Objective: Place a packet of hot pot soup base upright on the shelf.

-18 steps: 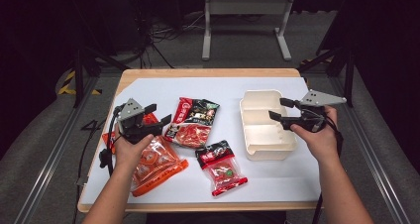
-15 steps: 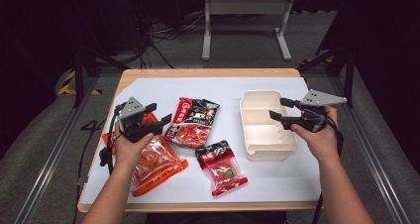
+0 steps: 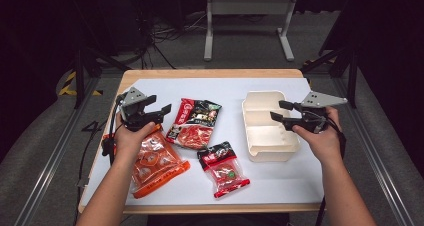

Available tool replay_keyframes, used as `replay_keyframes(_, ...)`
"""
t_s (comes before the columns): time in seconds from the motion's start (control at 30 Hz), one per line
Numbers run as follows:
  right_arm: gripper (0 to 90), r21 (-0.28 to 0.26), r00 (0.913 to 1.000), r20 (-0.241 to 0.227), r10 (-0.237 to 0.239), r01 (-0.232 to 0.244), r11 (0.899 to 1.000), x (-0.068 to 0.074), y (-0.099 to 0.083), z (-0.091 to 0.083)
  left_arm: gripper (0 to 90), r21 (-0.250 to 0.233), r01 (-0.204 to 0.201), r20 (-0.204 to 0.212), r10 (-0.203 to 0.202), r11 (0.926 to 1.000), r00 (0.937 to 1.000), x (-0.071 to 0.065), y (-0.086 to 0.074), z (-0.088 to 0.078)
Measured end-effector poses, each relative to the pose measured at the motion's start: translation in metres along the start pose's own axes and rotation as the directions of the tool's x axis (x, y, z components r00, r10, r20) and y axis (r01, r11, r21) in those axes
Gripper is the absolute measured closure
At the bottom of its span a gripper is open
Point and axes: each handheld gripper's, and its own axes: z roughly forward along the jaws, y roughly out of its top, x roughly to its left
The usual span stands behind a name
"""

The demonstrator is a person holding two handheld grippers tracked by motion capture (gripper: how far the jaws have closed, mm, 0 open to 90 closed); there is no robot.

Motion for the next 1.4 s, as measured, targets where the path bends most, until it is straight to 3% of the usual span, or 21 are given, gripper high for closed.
replay_keyframes(0.07, 45.5, -0.006, 1.0000, -0.001, 0.001, -0.001, 1.000, -0.001, -0.001, 0.000, 32.3, 0.007, 0.003, -0.012, -0.003, 1.0000, 0.9999, 0.003, 0.003, 0.005)
replay_keyframes(0.17, 44.6, -0.035, 0.9998, 0.006, -0.020, 0.021, 0.999, -0.002, -0.001, -0.001, 28.6, 0.003, 0.038, -0.006, -0.038, 0.9993, 0.9993, 0.007, 0.005, 0.011)
replay_keyframes(0.27, 47.2, -0.030, 1.0000, -0.004, 0.002, -0.002, 1.000, -0.001, -0.001, -0.002, 28.6, 0.034, 0.028, -0.012, -0.028, 0.9990, 0.9995, 0.009, 0.008, 0.018)
replay_keyframes(0.5, 46.3, -0.047, 0.9992, -0.001, -0.039, 0.039, 0.998, 0.004, 0.002, -0.007, 30.2, 0.076, -0.004, -0.036, 0.007, 0.9971, 0.9993, 0.017, 0.013, 0.043)
replay_keyframes(0.57, 46.3, -0.052, 0.9989, 0.005, -0.047, 0.048, 0.998, 0.006, 0.003, -0.011, 29.2, 0.084, 0.008, -0.031, -0.005, 0.9964, 0.9995, 0.019, 0.014, 0.046)
replay_keyframes(0.67, 46.1, -0.060, 0.9987, 0.013, -0.049, 0.049, 0.997, 0.007, 0.003, -0.014, 28.7, 0.108, 0.034, 0.019, -0.037, 0.9935, 0.9991, 0.024, 0.015, 0.055)
replay_keyframes(0.8, 46.0, -0.068, 0.9986, 0.026, -0.047, 0.049, 0.996, 0.008, 0.002, -0.021, 29.9, 0.133, 0.055, 0.043, -0.061, 0.9896, 0.9972, 0.026, 0.015, 0.068)
replay_keyframes(0.9, 45.7, -0.068, 0.9988, 0.027, -0.042, 0.044, 0.997, 0.009, 0.000, -0.025, 34.0, 0.170, 0.076, 0.076, -0.090, 0.9825, 0.9931, 0.027, 0.015, 0.079)
replay_keyframes(1.03, 45.5, -0.067, 0.9988, 0.033, -0.036, 0.038, 0.997, 0.008, -0.002, -0.029, 35.5, 0.215, 0.101, 0.087, -0.122, 0.9713, 0.9887, 0.029, 0.013, 0.093)
replay_keyframes(1.27, 45.5, -0.065, 0.9986, 0.040, -0.035, 0.037, 0.997, 0.008, -0.003, -0.031, 34.9, 0.266, 0.149, 0.074, -0.174, 0.9525, 0.9819, 0.036, 0.004, 0.109)
replay_keyframes(1.4, 45.5, -0.066, 0.9984, 0.042, -0.037, 0.040, 0.997, 0.008, -0.003, -0.032, 39.0, 0.296, 0.171, 0.064, -0.198, 0.9398, 0.9780, 0.037, 0.000, 0.116)
